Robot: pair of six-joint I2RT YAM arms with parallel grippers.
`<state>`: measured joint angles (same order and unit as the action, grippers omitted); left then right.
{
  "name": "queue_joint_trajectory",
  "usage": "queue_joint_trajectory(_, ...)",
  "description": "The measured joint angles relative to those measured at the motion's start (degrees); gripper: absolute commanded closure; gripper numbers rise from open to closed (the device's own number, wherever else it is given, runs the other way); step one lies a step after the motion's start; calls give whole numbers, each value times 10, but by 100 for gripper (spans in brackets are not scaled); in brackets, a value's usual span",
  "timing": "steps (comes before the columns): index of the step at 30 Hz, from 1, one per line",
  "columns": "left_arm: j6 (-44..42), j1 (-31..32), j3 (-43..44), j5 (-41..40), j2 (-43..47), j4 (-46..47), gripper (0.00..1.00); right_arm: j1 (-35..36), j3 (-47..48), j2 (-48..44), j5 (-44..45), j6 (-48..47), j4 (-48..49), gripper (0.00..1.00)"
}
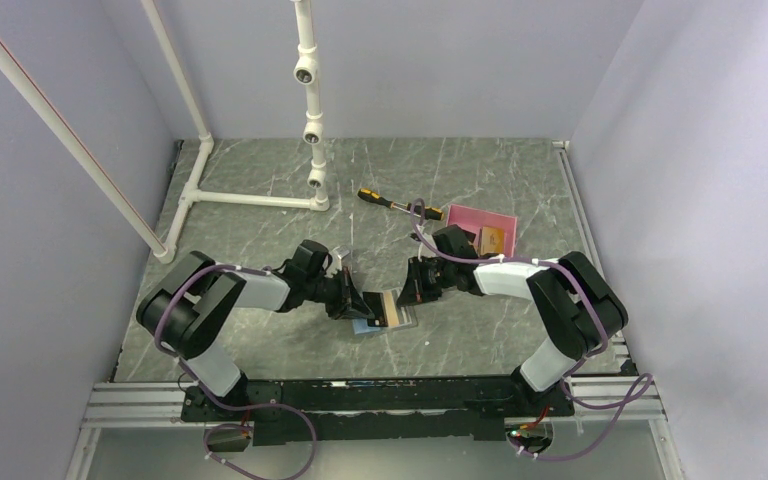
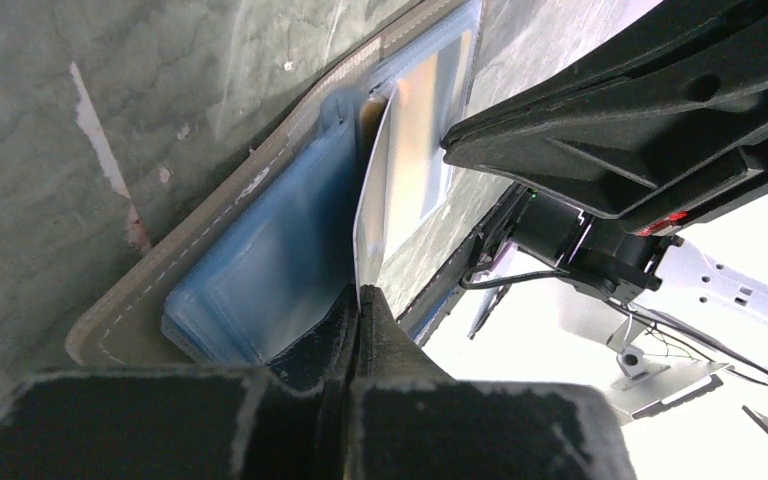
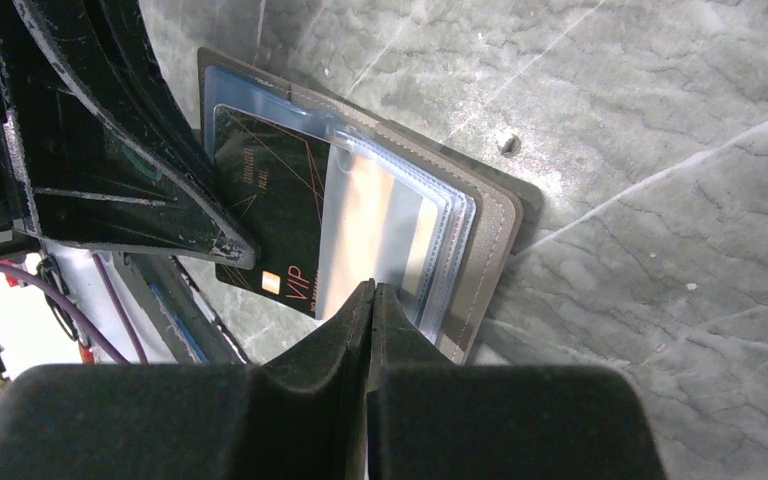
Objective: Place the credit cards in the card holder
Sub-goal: Insert the credit card into the card holder.
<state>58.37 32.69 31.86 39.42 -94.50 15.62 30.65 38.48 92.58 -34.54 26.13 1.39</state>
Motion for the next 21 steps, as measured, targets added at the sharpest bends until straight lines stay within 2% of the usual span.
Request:
queue_joint_trajectory(2, -2, 0, 0, 3, -2, 5, 100, 2, 0, 0, 0, 0, 0, 96)
queue_joint_trajectory(7, 9, 9, -1, 1, -11, 36, 100, 3, 0, -5, 5, 1, -8, 86)
queue_joint_trajectory(14, 25, 39, -4, -45, -11, 65, 100, 6, 1, -54, 71, -10, -85, 77)
queue_joint_trajectory(21, 25, 42, -4, -52, -10, 64, 100, 6, 1, -67, 106, -27, -116, 70)
